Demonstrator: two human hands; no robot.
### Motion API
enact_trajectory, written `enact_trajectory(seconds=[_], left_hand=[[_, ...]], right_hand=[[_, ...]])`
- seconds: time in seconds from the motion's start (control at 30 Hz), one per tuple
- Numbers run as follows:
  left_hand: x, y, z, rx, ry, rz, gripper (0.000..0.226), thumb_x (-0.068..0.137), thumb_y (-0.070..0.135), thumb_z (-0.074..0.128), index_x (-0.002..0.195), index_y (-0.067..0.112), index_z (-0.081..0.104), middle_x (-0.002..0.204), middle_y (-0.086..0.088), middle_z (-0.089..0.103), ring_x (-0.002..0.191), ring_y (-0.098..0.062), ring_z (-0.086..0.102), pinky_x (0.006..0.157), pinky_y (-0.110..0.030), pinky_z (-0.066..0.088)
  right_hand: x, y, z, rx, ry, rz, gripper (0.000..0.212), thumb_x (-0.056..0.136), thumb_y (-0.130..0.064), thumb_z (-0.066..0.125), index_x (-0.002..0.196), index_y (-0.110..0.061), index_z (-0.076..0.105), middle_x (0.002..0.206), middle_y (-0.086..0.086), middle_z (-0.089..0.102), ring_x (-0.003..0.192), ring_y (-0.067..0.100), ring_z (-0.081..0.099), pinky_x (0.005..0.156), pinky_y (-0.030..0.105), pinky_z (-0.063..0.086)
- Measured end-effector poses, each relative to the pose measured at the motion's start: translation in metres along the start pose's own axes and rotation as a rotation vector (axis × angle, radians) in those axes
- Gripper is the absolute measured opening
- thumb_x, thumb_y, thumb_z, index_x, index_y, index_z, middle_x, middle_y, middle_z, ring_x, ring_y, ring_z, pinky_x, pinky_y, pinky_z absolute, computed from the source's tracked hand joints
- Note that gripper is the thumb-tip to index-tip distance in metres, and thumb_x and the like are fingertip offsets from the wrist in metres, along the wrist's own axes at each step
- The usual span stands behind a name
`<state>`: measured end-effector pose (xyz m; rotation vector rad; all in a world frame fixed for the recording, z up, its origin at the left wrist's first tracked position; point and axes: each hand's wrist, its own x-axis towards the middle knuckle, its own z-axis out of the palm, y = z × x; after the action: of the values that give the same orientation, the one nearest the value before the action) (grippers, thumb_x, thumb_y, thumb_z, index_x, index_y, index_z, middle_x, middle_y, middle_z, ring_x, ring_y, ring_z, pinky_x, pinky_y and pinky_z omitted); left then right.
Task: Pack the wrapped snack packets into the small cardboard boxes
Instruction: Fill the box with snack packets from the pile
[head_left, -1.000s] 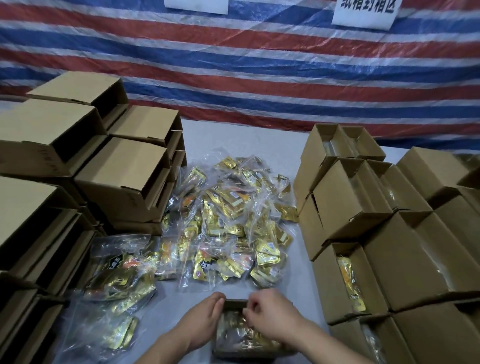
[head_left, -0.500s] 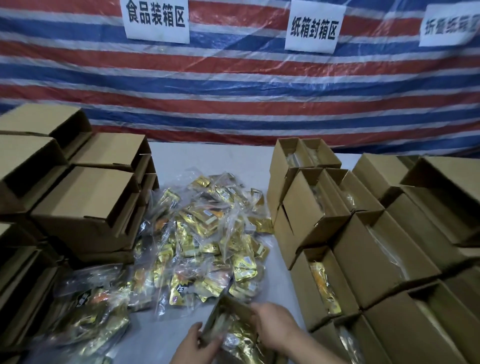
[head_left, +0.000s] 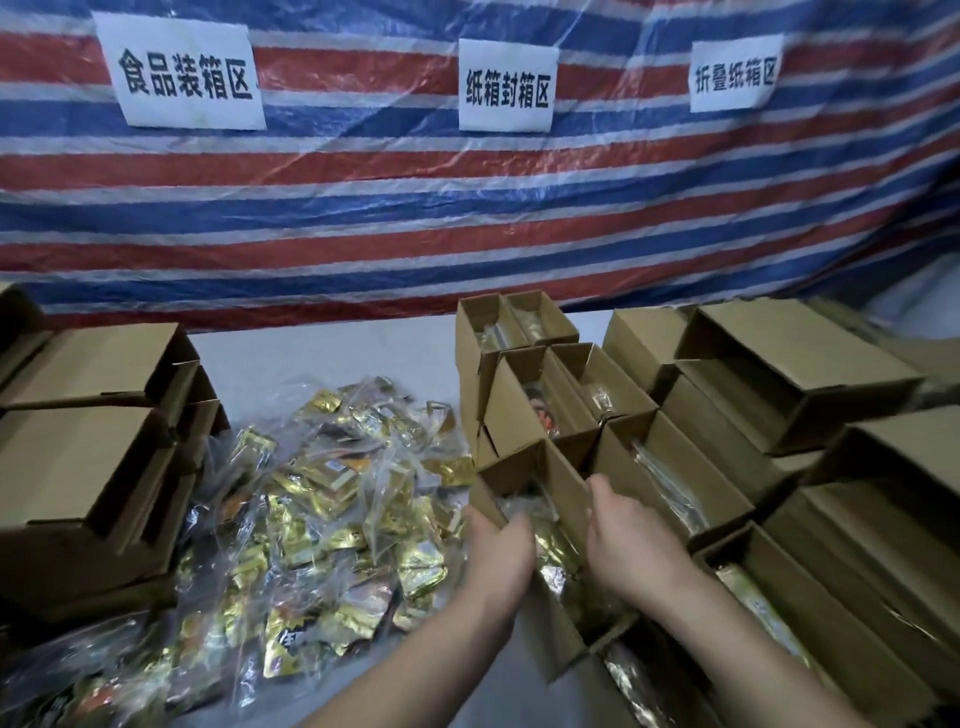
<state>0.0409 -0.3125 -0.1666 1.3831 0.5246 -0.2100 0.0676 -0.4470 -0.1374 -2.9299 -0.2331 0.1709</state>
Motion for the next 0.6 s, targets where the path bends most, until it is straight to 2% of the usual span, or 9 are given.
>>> enact_trajectory(seconds=[0.07,0.17,0.23,0.27,0.33,0.37,0.47,0.53,0.6], left_hand=[[0.011,0.006,0.021,0.043,-0.061,-0.071,0.064,0.100,0.021,0.037,0.156,0.016,0.007,0.149,-0.007,0.041,0.116,-0.022,0.053,0.097,-0.035,0.047],[0.027,0.014,0.046,0.089,-0.106,-0.132,0.052,0.101,0.019,0.030,0.151,0.007,0.023,0.115,-0.002,0.052,0.091,-0.015,0.050,0.084,-0.034,0.044],[0.037,0.016,0.058,0.102,-0.148,-0.181,0.044,0.101,0.020,0.031,0.143,0.009,0.035,0.116,-0.005,0.051,0.091,-0.017,0.046,0.085,-0.035,0.043],[0.043,0.017,0.063,0.111,-0.178,-0.193,0.032,0.101,0.020,0.031,0.129,0.013,0.044,0.113,-0.006,0.050,0.091,-0.019,0.045,0.082,-0.034,0.043],[0.054,0.020,0.069,0.171,-0.182,-0.172,0.013,0.100,0.020,0.035,0.103,0.018,0.047,0.103,-0.008,0.050,0.090,-0.022,0.049,0.083,-0.037,0.049],[0.061,0.020,0.071,0.209,-0.177,-0.160,0.012,0.100,0.018,0.036,0.096,0.018,0.048,0.101,-0.009,0.051,0.089,-0.022,0.051,0.084,-0.038,0.050],[0.071,0.022,0.075,0.253,-0.215,-0.213,0.020,0.100,0.013,0.031,0.087,0.019,0.045,0.078,-0.005,0.044,0.070,-0.019,0.045,0.066,-0.032,0.042],[0.077,0.021,0.077,0.294,-0.282,-0.245,0.022,0.101,0.015,0.030,0.099,0.014,0.051,0.091,-0.010,0.053,0.088,-0.025,0.052,0.077,-0.039,0.046],[0.084,0.017,0.077,0.288,-0.247,-0.246,0.032,0.100,0.020,0.034,0.125,0.011,0.052,0.127,-0.014,0.054,0.115,-0.030,0.049,0.091,-0.047,0.044]], right_hand=[[0.004,0.013,-0.007,-0.074,0.021,0.042,0.015,0.097,-0.011,0.047,0.107,-0.020,0.040,0.105,0.005,0.066,0.096,0.026,0.066,0.067,0.031,0.040],[0.015,0.032,-0.016,-0.179,0.127,0.062,0.023,0.094,-0.014,0.055,0.116,-0.020,0.055,0.111,-0.001,0.061,0.100,0.019,0.062,0.081,0.032,0.052],[0.025,0.042,-0.020,-0.303,0.198,0.020,0.027,0.091,-0.018,0.059,0.118,-0.021,0.058,0.115,0.000,0.056,0.107,0.018,0.056,0.091,0.031,0.048],[0.030,0.046,-0.020,-0.360,0.214,0.003,0.029,0.090,-0.019,0.059,0.120,-0.021,0.058,0.118,0.001,0.054,0.111,0.019,0.052,0.095,0.032,0.045],[0.039,0.054,-0.018,-0.429,0.202,-0.009,0.035,0.090,-0.019,0.058,0.125,-0.021,0.058,0.131,0.004,0.050,0.124,0.022,0.046,0.106,0.037,0.039],[0.043,0.058,-0.016,-0.447,0.183,-0.008,0.038,0.090,-0.019,0.058,0.128,-0.021,0.057,0.139,0.006,0.047,0.131,0.024,0.042,0.111,0.039,0.035],[0.054,0.069,-0.007,-0.473,0.155,-0.007,0.043,0.092,-0.019,0.058,0.134,-0.019,0.053,0.150,0.008,0.039,0.142,0.026,0.032,0.119,0.042,0.027],[0.059,0.076,-0.001,-0.463,0.154,-0.015,0.045,0.092,-0.020,0.060,0.137,-0.020,0.051,0.153,0.007,0.037,0.143,0.025,0.032,0.119,0.041,0.026],[0.063,0.081,0.005,-0.452,0.148,-0.023,0.048,0.092,-0.021,0.062,0.138,-0.020,0.049,0.152,0.006,0.038,0.142,0.024,0.034,0.118,0.040,0.028]])
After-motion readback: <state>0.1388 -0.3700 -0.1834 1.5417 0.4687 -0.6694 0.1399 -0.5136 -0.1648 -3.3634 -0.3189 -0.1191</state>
